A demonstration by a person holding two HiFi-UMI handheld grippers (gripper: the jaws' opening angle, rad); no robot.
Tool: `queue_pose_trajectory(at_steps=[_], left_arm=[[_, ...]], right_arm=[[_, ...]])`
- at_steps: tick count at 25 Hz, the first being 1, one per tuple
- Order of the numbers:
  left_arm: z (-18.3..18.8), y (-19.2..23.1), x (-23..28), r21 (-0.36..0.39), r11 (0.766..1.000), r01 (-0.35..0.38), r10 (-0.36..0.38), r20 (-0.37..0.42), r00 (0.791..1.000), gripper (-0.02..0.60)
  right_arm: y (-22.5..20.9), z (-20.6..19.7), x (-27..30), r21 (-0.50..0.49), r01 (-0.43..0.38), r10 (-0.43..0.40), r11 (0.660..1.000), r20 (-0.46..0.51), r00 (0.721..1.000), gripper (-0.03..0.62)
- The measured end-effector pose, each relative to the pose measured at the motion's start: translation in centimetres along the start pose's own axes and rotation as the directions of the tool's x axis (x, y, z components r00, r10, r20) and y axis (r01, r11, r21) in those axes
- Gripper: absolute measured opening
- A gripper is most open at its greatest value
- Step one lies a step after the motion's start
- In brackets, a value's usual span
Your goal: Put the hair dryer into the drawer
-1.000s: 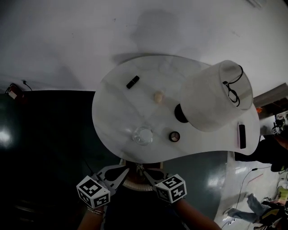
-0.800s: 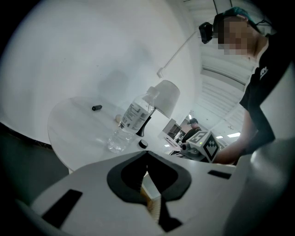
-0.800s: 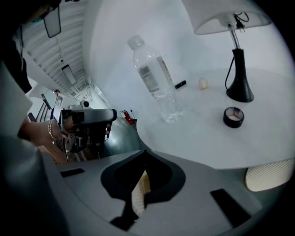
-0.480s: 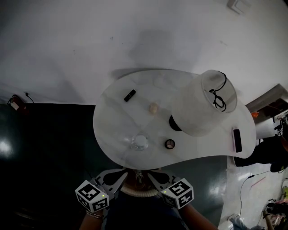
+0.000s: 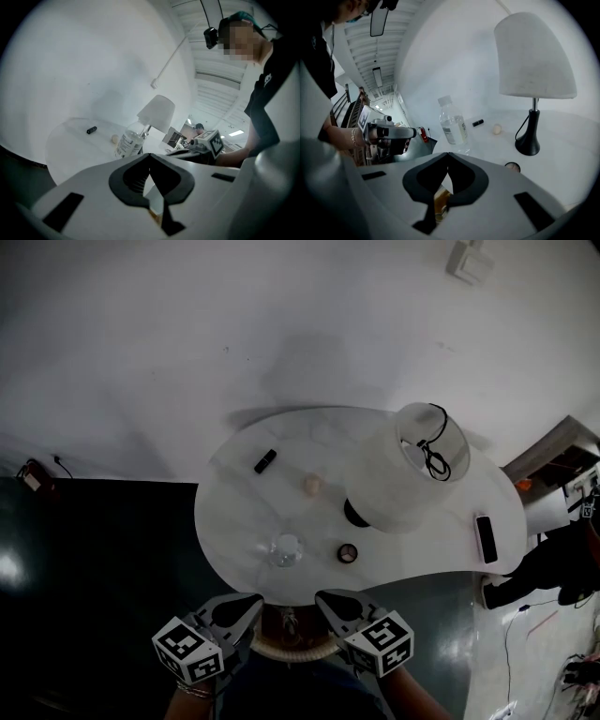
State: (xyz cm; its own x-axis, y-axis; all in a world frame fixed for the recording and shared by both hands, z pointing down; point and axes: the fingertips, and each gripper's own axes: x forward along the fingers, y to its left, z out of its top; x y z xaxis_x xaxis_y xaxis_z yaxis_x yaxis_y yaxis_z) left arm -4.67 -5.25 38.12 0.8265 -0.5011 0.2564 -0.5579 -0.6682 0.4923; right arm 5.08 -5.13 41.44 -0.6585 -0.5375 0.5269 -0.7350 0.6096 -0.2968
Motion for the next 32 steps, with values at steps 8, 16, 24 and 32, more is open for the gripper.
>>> queue_pose_trajectory(at_steps=[8,16,24,32], left_arm=[[3.7,-0.8,-0.2,0.075,0.997,0.013,-0.017,0.057,0.998,0.008],[7.6,-0.6,-1.1,0.141,0.990,-0.019,0.003,0.113,0.994,0.008],[10.7,-0.5,-1.8,0.211,0.976,-0.060,0.025,0.169,0.985,0.008],[12.5,-1.2,-1.9,0.248,0.966,-0.070,0.020,0.198,0.980,0.008]], right_arm=[[-0.4,3.6,-1.4,-0.042,0.040,-0.036,0.998,0.091,0.995,0.018],[-1.7,7.5,-3.8,-0.076,0.102,-0.086,0.992,0.192,0.978,0.018],[-2.4,10.4,-5.8,-0.111,0.140,-0.106,0.984,0.271,0.957,0.018],[-2.6,12.5,-7.4,-0.115,0.162,-0.115,0.980,0.335,0.935,0.018]])
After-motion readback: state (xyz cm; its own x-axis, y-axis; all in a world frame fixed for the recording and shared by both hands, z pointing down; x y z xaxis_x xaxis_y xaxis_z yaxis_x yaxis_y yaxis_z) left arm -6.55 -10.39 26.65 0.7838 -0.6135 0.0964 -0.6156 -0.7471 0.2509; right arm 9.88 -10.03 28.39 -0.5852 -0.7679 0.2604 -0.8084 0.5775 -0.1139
